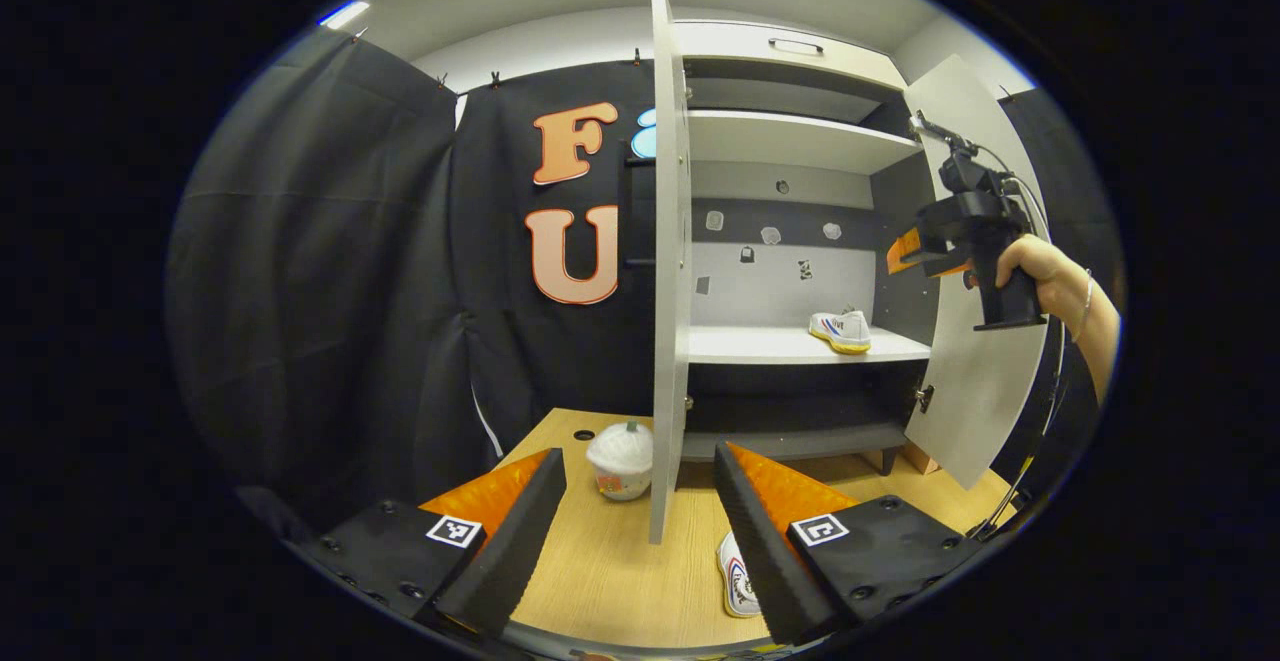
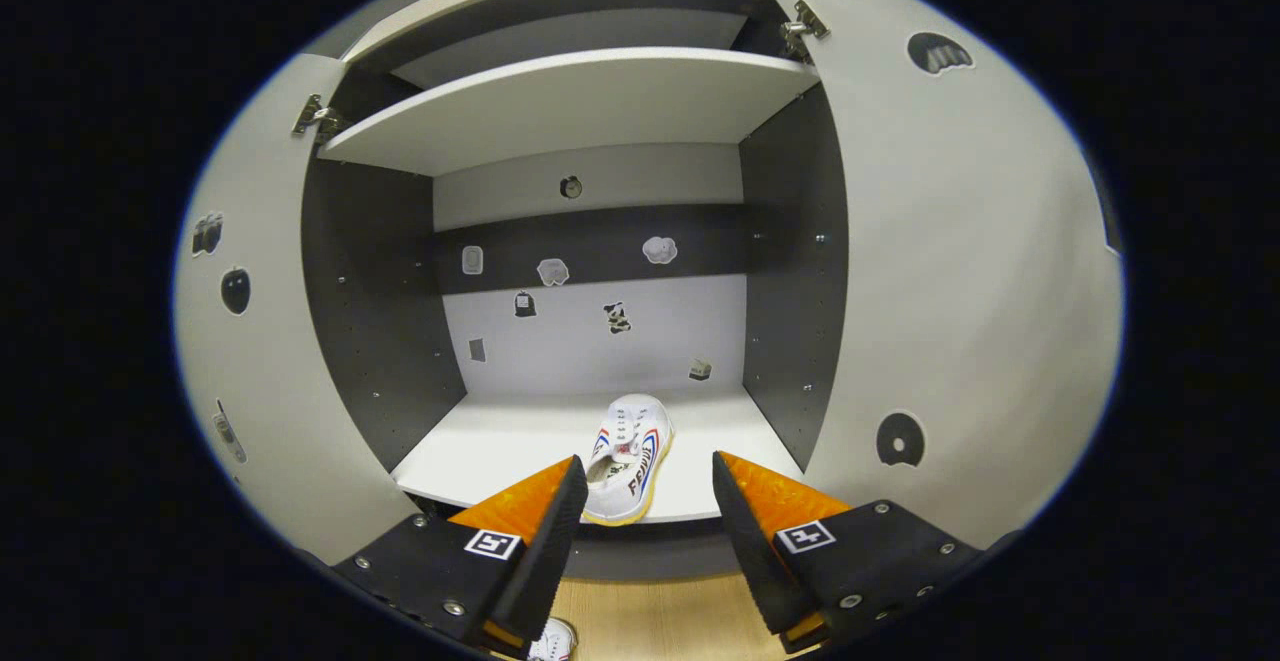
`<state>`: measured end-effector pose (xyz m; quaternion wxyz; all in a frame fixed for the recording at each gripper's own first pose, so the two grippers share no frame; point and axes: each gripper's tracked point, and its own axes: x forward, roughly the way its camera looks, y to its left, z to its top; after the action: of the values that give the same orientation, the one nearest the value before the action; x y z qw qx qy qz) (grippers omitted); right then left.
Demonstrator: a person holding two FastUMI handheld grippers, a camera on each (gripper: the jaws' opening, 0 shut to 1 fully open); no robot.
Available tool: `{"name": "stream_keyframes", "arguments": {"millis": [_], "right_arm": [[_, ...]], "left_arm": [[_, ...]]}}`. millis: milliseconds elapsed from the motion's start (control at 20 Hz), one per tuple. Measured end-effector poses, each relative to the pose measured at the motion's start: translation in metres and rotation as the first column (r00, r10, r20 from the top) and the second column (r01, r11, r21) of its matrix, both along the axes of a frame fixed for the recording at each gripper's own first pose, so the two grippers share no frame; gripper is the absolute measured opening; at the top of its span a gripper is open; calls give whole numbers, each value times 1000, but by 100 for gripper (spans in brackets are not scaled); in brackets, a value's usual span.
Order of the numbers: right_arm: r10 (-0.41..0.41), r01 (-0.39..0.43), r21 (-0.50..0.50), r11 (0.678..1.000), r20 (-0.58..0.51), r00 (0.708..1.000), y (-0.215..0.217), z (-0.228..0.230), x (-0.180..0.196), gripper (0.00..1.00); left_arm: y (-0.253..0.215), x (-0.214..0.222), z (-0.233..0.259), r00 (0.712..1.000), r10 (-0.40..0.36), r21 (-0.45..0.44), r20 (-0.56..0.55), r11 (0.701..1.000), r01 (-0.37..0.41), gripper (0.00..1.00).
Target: Grab one shoe with the right hand and put it into the shoe cabinet, grab the other shoe with the left hand and put it into the shoe cabinet; then close the right door with the right hand and the left door with the left hand.
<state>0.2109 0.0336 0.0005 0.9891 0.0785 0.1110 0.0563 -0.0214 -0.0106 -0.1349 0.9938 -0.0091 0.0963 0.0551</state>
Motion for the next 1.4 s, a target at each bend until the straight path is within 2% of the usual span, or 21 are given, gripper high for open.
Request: {"name": "stream_keyframes", "arguments": {"millis": [50, 150, 250, 350, 650, 900, 1150, 1400], "right_arm": [[5, -5, 5, 1000, 24, 1000, -3, 3, -13, 83], [15, -15, 1, 1000, 40, 999, -12, 0, -37, 88], [20, -20, 0, 1000, 51, 998, -23, -2, -60, 92], [27, -28, 6, 1000, 63, 998, -29, -3, -85, 92], [-11, 18, -50, 999, 151, 988, -64, 11, -149, 92], [-41, 51, -51, 997, 183, 982, -89, 21, -168, 92], [-46, 56, -53, 997, 168, 985, -98, 13, -174, 92], [-60, 68, -55, 996, 148, 987, -103, 4, -176, 92]], "left_arm": [[-5, 0, -8, 1000, -2, -10, -7, 1000, 2, 94], [-14, 2, -23, 999, -11, -19, -31, 1000, 11, 94], [-26, 5, -42, 998, -25, -16, -62, 1000, 24, 99], [-39, 12, -63, 994, -53, -47, -98, 998, 48, 96], [-71, 36, -147, 968, -116, -78, -222, 992, 101, 97], [-87, 51, -222, 923, -149, -163, -354, 982, 96, 99], [-97, 50, -295, 854, -181, -170, -488, 979, 110, 97], [-98, 52, -331, 816, -185, -144, -547, 982, 126, 98]]}}
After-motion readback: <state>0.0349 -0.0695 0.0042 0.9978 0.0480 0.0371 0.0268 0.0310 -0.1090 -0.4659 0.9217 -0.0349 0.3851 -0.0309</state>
